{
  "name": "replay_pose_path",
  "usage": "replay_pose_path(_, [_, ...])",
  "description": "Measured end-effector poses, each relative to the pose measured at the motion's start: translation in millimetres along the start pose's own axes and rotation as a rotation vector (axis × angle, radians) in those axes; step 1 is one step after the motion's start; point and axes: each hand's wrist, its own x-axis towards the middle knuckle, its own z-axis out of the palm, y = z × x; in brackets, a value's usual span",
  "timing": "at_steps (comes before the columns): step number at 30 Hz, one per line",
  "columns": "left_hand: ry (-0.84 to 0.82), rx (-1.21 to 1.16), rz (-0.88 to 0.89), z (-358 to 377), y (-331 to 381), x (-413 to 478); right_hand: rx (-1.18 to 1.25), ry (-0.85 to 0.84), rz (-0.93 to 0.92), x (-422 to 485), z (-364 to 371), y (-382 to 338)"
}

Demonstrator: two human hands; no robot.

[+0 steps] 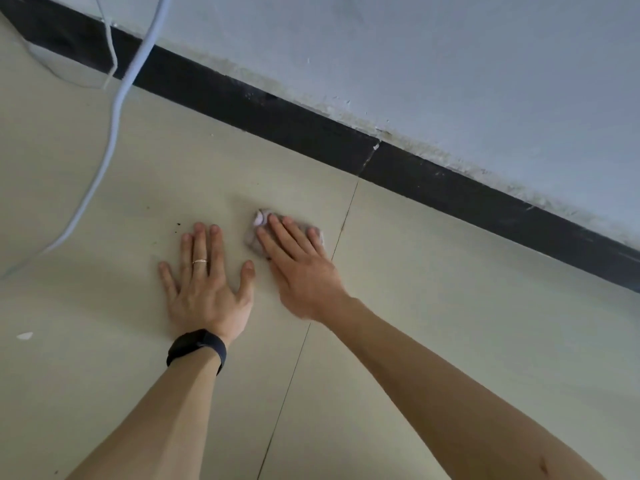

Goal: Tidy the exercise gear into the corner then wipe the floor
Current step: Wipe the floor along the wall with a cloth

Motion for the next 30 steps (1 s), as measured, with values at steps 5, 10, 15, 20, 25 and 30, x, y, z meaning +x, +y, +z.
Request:
replay_pose_path(5, [-0.001,-0.003,-0.001,-2,3,-2,-0.051,0.09,0.3,-23,-34,103])
replay_pose_path(10, [-0.022,0.008,-0.003,1,-1,0,-0.004,0.109,0.411,-53,-14,65])
replay_pose_path(15, [-0.021,-0.001,-0.009,-1,-1,-4,-0.148,-0.172,-0.323,-105,-3,43])
replay_pose_path(20, [-0.011,0.015,-0.024,-1,-1,-5,-0.167,-0.049,0.191,-24,-34,100])
replay_pose_path(25, [-0.032,0.027,-0.017,-3,-3,-1,-0.072,0.062,0.177,-37,10,15])
replay_pose_path(30, [-0.029,0.026,-0.016,-5,-4,-4,-0.175,-0.157,-0.449,-121,13,11])
